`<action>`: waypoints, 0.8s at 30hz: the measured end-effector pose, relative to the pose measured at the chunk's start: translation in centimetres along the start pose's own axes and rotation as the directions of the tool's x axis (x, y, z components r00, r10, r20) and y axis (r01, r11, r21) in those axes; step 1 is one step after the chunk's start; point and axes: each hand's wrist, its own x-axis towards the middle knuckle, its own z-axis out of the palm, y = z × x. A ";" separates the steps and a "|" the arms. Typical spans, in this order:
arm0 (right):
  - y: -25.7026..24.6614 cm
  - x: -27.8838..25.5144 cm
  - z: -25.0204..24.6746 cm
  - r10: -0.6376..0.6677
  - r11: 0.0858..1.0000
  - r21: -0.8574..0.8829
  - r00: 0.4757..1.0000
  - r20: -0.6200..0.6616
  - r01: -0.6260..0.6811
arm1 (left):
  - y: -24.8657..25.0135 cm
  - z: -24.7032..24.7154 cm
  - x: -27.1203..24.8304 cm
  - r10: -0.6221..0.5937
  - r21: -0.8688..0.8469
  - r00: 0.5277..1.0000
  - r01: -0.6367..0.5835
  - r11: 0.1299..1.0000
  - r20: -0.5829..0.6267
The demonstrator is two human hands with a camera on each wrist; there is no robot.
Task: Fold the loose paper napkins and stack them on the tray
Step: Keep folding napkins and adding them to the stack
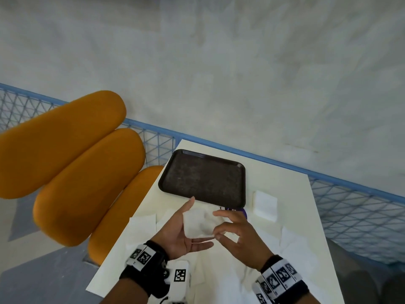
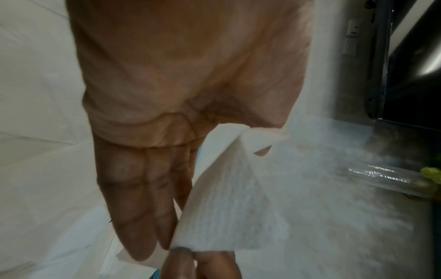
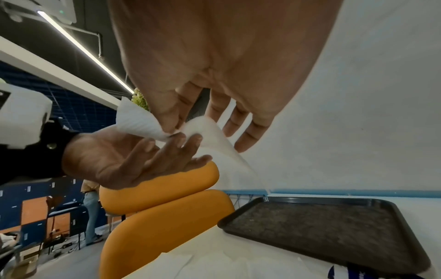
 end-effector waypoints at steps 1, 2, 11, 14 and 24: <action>0.0 0.0 -0.1 -0.006 1.000 0.000 1.000 -0.014 0.006 | -0.2 0.3 0.2 0.019 0.015 1.000 -0.019 1.000 -0.013; 0.1 0.0 -0.3 -0.006 1.000 0.005 0.999 -0.038 0.006 | -0.3 0.7 0.3 0.054 0.030 0.998 -0.053 0.998 -0.029; 1.3 1.1 -2.2 0.453 0.884 0.219 0.870 -0.193 -0.412 | -0.7 0.7 2.0 0.288 0.211 0.948 -0.257 0.943 -0.134; 0.3 1.2 -2.7 0.573 0.706 0.410 0.806 0.149 -0.578 | -0.8 1.5 1.8 0.306 0.252 0.942 -0.265 0.931 -0.138; -0.4 0.9 -3.0 0.416 0.714 0.643 0.907 -0.071 -0.277 | -0.9 3.8 1.0 0.355 0.388 0.931 -0.296 0.873 -0.088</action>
